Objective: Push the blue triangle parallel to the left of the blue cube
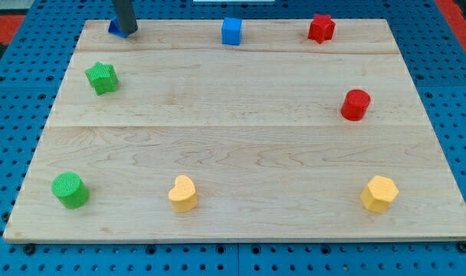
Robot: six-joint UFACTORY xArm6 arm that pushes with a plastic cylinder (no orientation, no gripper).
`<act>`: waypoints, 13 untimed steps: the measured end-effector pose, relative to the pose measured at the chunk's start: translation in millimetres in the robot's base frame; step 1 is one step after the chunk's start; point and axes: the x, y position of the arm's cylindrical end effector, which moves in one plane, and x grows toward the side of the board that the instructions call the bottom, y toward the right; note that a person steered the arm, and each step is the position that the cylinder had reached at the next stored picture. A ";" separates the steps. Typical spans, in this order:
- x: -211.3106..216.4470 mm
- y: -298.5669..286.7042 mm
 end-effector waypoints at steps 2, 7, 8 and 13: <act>27.3 -46.1; 26.4 71.9; 41.8 65.8; 13.7 79.1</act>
